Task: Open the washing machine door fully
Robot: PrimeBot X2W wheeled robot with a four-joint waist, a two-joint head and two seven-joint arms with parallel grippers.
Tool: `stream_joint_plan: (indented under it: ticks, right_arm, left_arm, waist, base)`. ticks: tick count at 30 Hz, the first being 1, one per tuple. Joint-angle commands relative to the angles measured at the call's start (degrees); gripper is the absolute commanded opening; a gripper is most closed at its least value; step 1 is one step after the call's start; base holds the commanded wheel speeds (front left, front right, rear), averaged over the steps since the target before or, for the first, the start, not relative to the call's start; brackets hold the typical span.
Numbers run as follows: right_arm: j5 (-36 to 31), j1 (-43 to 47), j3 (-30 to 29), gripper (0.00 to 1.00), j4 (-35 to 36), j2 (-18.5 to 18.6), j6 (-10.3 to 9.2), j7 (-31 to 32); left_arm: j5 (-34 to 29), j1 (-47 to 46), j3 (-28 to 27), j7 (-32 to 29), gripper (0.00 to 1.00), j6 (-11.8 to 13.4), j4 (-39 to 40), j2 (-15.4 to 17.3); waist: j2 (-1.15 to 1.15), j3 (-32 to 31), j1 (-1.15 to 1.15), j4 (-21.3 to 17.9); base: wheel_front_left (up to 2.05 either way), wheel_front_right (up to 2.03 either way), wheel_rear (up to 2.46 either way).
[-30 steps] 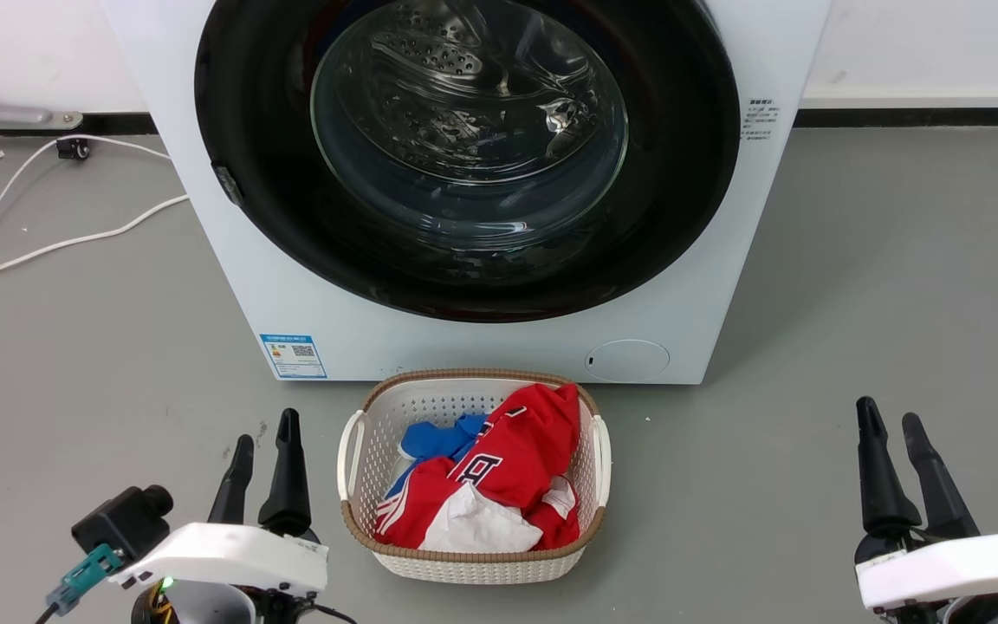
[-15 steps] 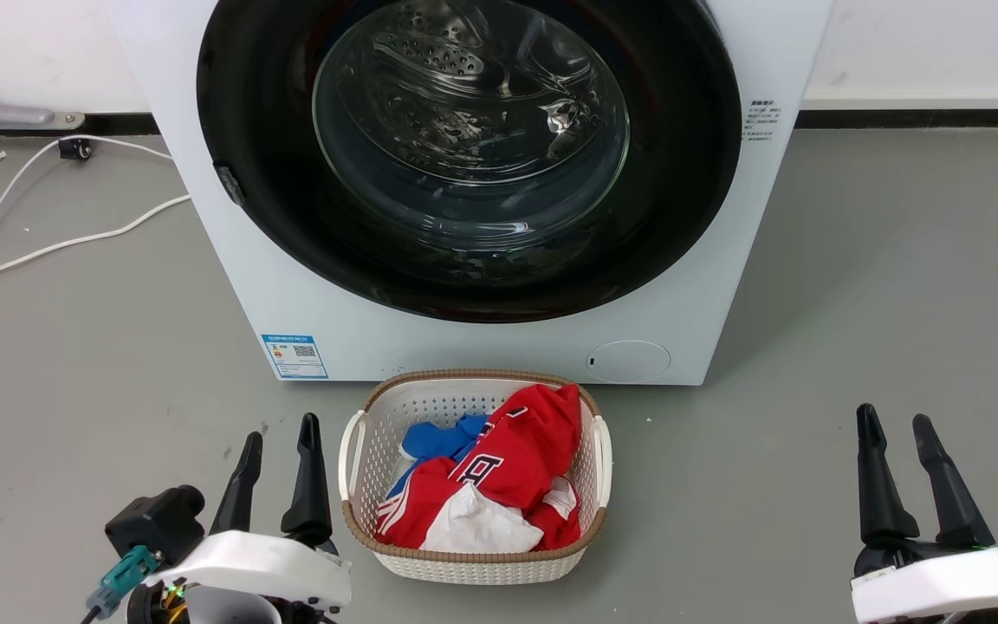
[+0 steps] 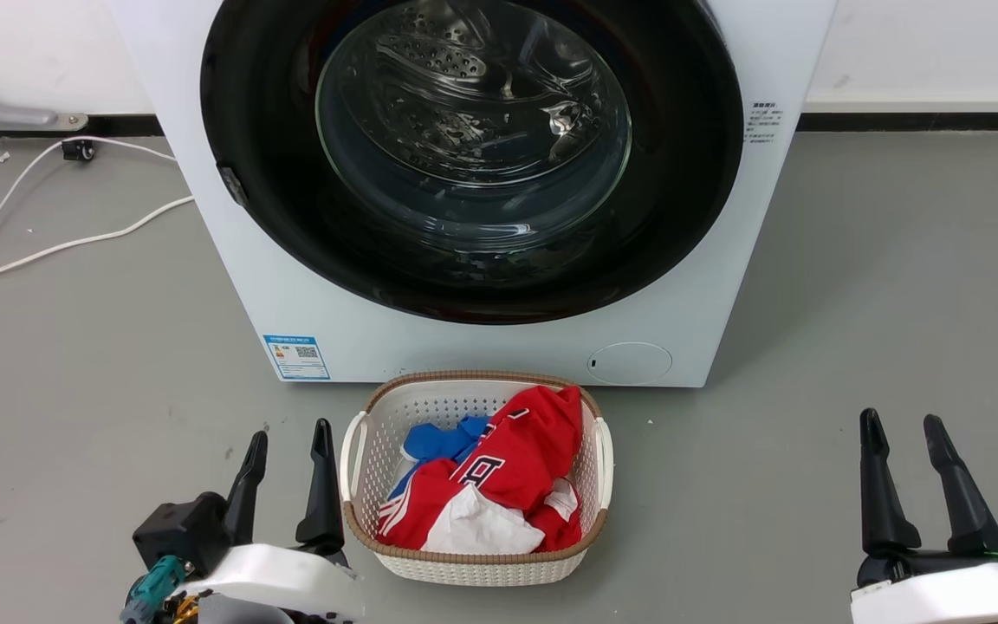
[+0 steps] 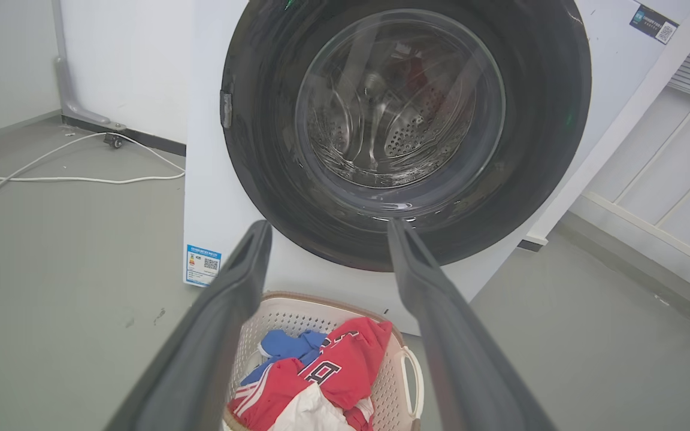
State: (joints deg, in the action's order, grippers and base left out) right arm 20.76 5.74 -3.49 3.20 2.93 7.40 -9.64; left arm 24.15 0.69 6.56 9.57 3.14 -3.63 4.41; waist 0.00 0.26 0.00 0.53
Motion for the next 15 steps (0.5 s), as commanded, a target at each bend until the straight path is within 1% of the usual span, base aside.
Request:
stream_joint_plan:
  ticks: [1, 15]
  right_arm:
    - [-2.0, 0.2, 0.1, 1.00, 1.1, 0.0, 0.12, -0.6]
    - [-8.8, 1.3, 0.2, 1.00, 3.0, 0.0, 0.13, -2.3]
  left_arm:
    - [-1.8, 0.1, 0.2, 0.6, 1.00, 0.3, 0.6, 0.0]
    - [-8.8, 0.8, 0.8, 2.3, 1.00, 0.8, 0.6, -0.3]
  waist:
    - [0.00, 0.0, 0.00, 0.0]
    - [0.00, -0.1, 0.00, 0.2]
  base:
    - [0.00, 0.00, 0.00]
    - [0.00, 0.00, 0.00]
